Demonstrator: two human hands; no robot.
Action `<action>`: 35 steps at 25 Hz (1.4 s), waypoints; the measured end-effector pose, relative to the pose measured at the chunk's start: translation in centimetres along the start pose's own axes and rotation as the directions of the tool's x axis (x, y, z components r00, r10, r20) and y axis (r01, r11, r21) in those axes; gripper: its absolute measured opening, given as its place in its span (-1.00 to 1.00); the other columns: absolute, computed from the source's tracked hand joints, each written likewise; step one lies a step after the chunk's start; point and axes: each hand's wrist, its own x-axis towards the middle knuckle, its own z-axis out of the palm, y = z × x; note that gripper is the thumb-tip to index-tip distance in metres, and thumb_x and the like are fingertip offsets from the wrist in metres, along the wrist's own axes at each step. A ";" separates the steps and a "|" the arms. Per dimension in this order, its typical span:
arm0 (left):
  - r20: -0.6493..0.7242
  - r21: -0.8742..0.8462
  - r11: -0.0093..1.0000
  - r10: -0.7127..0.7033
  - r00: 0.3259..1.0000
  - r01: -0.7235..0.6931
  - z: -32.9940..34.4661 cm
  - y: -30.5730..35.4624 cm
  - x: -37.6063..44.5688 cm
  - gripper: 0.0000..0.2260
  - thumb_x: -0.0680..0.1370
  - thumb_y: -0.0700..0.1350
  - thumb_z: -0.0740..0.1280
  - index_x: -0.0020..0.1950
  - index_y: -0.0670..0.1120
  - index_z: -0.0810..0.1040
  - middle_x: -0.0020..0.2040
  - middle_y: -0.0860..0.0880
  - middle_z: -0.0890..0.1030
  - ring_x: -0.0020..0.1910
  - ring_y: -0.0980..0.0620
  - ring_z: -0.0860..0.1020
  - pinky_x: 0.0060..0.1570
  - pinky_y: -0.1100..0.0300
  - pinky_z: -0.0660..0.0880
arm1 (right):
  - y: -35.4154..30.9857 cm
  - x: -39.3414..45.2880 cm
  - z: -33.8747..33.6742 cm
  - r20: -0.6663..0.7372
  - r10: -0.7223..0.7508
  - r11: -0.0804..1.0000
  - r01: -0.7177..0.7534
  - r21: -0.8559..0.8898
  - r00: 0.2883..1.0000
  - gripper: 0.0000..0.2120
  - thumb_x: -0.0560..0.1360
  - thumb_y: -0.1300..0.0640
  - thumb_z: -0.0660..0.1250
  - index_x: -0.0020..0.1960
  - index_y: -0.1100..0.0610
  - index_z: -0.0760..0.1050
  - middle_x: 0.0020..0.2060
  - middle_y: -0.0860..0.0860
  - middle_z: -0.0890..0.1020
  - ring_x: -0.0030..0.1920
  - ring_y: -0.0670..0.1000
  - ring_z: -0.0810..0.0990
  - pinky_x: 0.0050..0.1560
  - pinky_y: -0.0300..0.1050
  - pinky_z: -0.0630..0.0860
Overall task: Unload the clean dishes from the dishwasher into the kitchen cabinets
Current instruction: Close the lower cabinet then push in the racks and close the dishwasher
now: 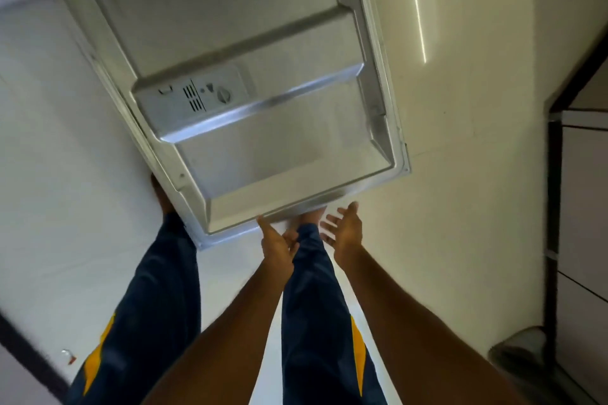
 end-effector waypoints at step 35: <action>0.323 0.442 -0.768 0.618 -0.717 -0.463 -6.4 18.7 -44.6 -0.66 0.58 0.02 0.38 -0.17 -0.26 0.64 -0.02 -0.11 0.69 -0.08 -0.03 0.62 0.29 0.25 0.44 | -28.4 -45.2 7.0 0.377 -0.759 -0.612 0.384 -0.692 -0.530 -0.28 0.61 -0.36 0.07 0.67 -0.02 0.21 0.64 0.28 0.14 0.65 0.33 0.08 0.56 0.44 0.03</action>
